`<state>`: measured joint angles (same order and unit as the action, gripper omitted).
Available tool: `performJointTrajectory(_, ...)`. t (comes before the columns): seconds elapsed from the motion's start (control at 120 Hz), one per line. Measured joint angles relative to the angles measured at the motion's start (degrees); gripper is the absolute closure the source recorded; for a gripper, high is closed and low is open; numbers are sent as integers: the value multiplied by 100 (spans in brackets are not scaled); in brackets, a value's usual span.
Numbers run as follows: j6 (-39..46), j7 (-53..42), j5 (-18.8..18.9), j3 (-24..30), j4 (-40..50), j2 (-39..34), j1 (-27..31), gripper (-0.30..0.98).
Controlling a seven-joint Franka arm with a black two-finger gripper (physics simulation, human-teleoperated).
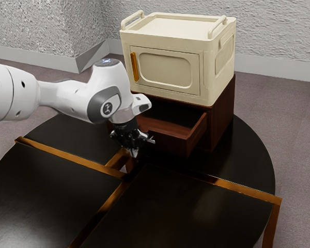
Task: Push the drawer handle with one arm to close the drawer
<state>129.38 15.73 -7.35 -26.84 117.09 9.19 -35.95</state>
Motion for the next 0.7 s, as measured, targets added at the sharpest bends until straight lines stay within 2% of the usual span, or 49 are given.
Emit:
performJointTrajectory(0.192,-36,-39,-25,-22,-516,429,101,78)
performJointTrajectory(0.45,-75,-108,143,70,-1115,870,359,78)
performJointTrajectory(0.575,-85,-155,191,459,-1369,987,720,79)
performJointTrajectory(0.7,-91,-202,210,620,-1565,1100,899,79)
